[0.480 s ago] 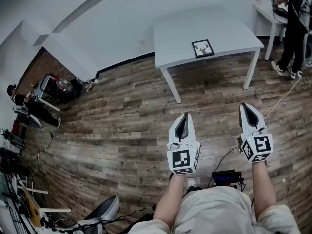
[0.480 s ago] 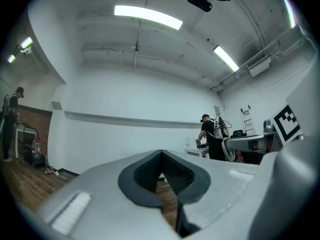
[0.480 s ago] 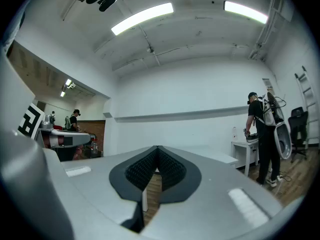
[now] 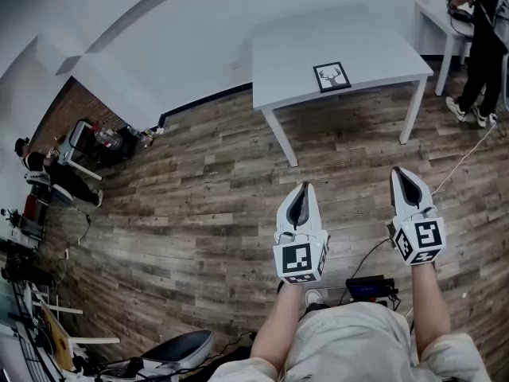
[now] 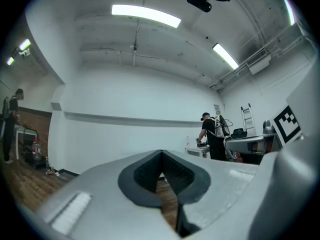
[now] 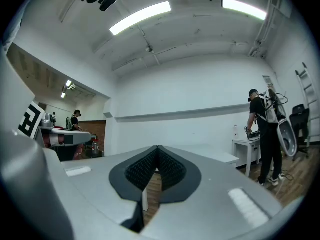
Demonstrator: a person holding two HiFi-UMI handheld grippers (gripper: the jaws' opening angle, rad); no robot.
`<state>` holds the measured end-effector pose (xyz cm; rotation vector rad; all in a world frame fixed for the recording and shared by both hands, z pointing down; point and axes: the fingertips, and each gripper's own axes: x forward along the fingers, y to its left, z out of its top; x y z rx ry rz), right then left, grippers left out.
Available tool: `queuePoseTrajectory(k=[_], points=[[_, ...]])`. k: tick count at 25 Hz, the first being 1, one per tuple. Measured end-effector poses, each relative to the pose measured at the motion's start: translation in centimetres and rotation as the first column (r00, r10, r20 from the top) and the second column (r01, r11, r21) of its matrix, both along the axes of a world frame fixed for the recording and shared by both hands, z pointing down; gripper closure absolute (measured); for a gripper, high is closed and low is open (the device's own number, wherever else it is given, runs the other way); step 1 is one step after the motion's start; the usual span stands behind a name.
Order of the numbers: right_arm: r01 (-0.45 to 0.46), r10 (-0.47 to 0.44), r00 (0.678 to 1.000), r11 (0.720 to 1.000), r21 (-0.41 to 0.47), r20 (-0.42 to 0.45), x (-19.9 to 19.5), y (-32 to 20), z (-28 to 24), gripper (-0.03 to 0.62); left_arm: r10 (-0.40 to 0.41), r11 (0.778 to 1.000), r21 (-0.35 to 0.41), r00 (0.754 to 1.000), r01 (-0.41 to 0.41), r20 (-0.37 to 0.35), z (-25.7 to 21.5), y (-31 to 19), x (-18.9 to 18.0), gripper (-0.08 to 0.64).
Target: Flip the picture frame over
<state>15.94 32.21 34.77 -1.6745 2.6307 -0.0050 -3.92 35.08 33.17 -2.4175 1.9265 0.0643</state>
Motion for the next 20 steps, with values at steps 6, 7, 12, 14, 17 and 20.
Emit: queuePoseTrajectory(k=[6,7,12,14,17,20], points=[[0.008,-0.008,1.0,1.0,-0.001,0.004,1.2,-0.6,0.4,0.571,-0.002,1.0,-0.014,1.0,0.002,0.007,0.5,-0.7,1.5,0.56],[0.011,-0.011,1.0,1.0,-0.001,0.005,1.5,-0.7,0.5,0.57,-0.003,1.0,-0.016,1.0,0.003,0.01,0.6,-0.8,1.8,0.56],[0.052,-0.051,0.998,0.999,-0.011,0.027,3.4,-1.4,1.4,0.569,-0.019,1.0,-0.02,1.0,0.02,0.023,0.9,-1.5,4.0,0.56],[0.063,-0.063,0.998,0.998,-0.009,0.032,4.2,-1.9,1.5,0.569,-0.026,0.999,-0.028,1.0,0.027,0.012,1.0,-1.8,4.7,0.56],[0.085,-0.085,0.996,0.996,0.007,0.003,4.8,-2.8,1.6,0.569,-0.055,0.998,-0.038,0.998,0.054,-0.006,1.2,-2.3,5.2,0.56],[0.099,-0.099,0.995,0.995,0.009,-0.007,5.1,-4.1,1.6,0.569,-0.07,0.996,-0.051,0.998,0.07,0.009,1.6,-3.2,5.6,0.56]])
